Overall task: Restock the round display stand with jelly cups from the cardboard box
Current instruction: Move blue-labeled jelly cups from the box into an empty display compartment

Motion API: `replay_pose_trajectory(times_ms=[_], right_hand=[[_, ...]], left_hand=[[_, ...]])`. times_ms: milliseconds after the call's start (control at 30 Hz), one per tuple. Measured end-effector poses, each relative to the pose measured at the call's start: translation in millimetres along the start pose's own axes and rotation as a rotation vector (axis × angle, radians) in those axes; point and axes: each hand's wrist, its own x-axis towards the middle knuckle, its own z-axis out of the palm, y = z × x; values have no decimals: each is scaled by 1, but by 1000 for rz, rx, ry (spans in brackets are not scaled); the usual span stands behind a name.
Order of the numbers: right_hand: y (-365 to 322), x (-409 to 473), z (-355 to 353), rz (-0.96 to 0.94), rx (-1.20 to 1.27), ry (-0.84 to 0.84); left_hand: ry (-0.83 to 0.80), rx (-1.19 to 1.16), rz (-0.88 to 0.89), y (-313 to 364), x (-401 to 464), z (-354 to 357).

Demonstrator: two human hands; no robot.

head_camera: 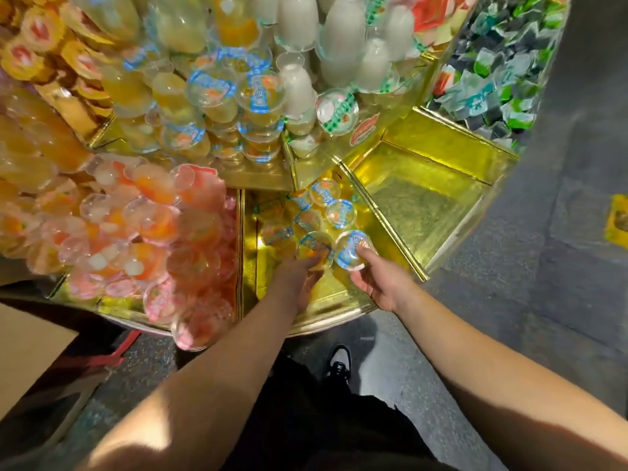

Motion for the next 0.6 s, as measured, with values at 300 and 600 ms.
replay_pose_trajectory(times_ms=[300, 600], right_hand=[[5, 70, -5, 87, 31, 77], [7, 111, -8, 130, -22, 127]], left_hand=[[73, 43, -116, -24, 65, 9], [77, 66, -153, -37, 100, 21]])
